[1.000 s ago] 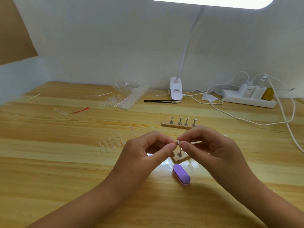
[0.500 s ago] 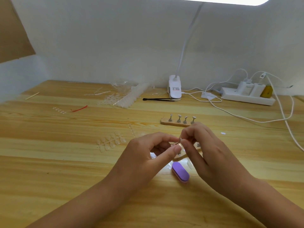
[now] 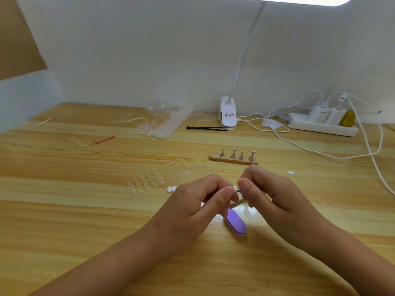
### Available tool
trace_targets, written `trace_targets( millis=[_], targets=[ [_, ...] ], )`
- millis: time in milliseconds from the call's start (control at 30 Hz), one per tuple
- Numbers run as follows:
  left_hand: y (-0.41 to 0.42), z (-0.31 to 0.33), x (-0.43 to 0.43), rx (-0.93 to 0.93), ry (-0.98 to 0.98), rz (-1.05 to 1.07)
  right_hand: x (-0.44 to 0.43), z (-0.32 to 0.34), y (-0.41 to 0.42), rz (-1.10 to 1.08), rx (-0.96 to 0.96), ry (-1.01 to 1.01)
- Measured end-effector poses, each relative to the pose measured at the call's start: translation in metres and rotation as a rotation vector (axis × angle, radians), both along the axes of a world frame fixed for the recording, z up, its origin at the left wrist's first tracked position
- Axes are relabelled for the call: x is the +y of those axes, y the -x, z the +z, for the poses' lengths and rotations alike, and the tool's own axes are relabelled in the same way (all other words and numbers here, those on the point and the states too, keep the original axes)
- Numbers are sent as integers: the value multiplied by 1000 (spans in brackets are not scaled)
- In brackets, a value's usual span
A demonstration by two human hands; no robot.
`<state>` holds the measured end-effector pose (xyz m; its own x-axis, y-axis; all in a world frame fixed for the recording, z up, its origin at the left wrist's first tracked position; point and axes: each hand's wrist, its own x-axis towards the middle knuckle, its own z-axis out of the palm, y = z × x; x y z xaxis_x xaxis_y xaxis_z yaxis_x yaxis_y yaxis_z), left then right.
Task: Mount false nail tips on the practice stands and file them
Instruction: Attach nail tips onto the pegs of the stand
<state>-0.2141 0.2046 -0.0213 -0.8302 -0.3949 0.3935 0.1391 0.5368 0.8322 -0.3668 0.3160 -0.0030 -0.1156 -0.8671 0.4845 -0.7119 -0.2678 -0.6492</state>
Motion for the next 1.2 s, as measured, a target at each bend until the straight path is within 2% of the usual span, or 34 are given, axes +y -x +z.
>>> trace_targets(
  millis=[133,333,667,767,933,1100,1200],
  targets=[
    [0,1,1,-48,-116,-57,-1,2,0,-7,15,41],
    [-2,4,2,-73,-138,-85,-1,4,-1,-20,-36,45],
    [-3,4,3,-18,-104,-63,-4,1,-1,95,-334,-146],
    [-2,3,2,6,-96,-17,-5,0,1,61,-447,-113],
    [-2,4,1,25,-64,27,-3,1,3,52,-452,-80],
    [-3,5,0,15,52,62,0,3,1,33,-399,-108],
    [-4,5,-1,15,348,130,2,5,1,15,-340,-113]
  ],
)
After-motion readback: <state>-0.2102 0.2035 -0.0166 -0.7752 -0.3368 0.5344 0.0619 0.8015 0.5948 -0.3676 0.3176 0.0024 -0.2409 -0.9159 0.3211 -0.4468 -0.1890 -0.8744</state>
